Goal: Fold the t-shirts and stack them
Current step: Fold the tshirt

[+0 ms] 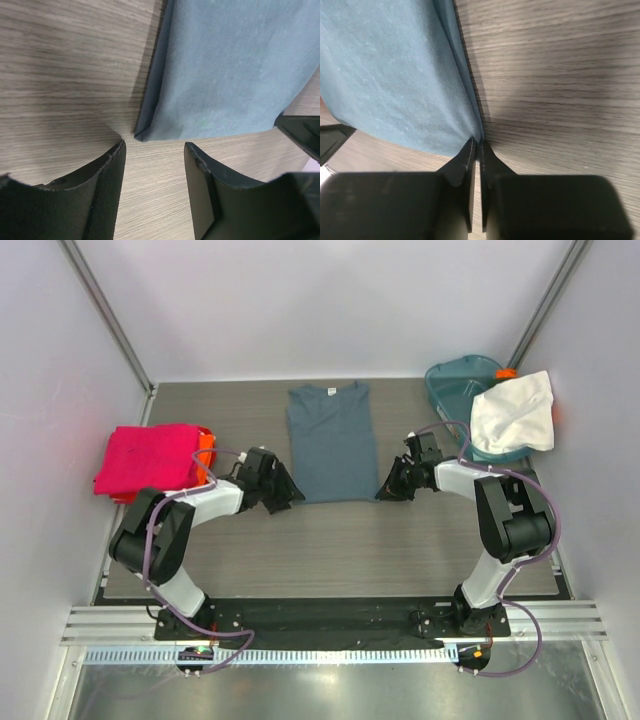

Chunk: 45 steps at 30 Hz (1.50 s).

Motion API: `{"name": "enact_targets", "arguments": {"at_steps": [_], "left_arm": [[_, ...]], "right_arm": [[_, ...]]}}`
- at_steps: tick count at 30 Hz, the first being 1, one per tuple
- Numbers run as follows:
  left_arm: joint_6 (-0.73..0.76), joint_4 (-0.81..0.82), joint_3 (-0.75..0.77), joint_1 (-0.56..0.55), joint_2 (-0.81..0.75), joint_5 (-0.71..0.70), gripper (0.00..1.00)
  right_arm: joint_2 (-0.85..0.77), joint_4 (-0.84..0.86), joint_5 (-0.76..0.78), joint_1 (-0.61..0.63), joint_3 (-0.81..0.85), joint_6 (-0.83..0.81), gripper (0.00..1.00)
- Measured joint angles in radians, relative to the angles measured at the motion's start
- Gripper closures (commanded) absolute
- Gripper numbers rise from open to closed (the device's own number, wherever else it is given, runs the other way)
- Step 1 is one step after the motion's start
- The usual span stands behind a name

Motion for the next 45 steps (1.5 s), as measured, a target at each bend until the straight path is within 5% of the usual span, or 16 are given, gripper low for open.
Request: {"name": "enact_targets", "arguments": {"at_steps": [7,14,19,28,45], "left_arm": [[-0.009,0.037,0.0,0.0,0.019,0.0,0.54],[-0.02,0.071,0.01,0.0,0.056,-0.001,0.73],[-0.014,0.068,0.021,0.0,0.073,-0.019,1.0],[0.04,-0.073,0.031,-0.002,-0.005,-0.047,1.0],[-0.008,-0.276,-0.176,-0.169,-0.552,0.034,1.0]], "right_arm": [[0.0,0.012,-0.01,0.0,-0.008,0.003,0.99],[0.0,0.018,-0.014,0.0,-0.011,0.003,0.99],[0.0,0.02,-0.02,0.0,-0.013,0.003,0.99],[-0.101,-0.005,-0.041,0.002,-0.053,0.005,0.99],[-0.777,-0.283,-0.081,0.005,-0.22,-0.003,0.99]]}}
